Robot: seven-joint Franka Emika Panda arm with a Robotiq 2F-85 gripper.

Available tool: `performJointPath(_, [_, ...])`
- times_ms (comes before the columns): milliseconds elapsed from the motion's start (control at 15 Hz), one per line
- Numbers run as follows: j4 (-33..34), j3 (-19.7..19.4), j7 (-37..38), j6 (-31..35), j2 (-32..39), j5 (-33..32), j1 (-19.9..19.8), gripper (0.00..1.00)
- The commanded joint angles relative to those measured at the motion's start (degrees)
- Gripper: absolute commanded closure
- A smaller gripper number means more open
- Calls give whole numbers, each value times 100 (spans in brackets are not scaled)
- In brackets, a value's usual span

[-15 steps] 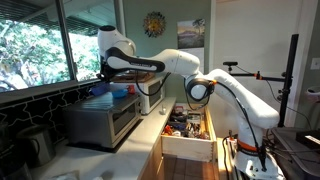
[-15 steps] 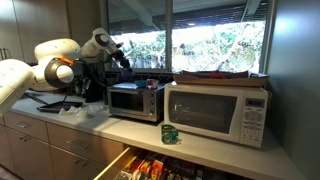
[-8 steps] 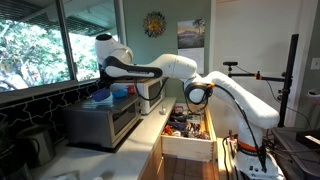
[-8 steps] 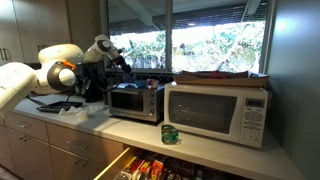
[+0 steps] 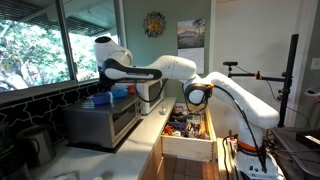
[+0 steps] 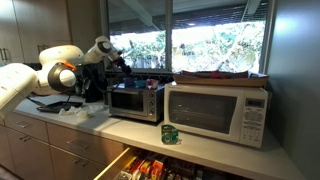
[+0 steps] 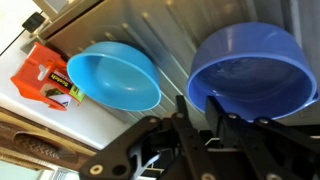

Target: Pick up the blue mug from the tray and put it on the gray oven

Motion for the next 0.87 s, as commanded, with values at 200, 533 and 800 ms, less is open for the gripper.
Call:
performJointPath(200, [31, -88, -4, -179, -211, -51, 54, 18])
performJointPath(533, [178, 181, -1228, 348, -836, 115, 15, 0])
performJointPath(800, [322, 155, -1379, 534, -955, 46, 19, 0])
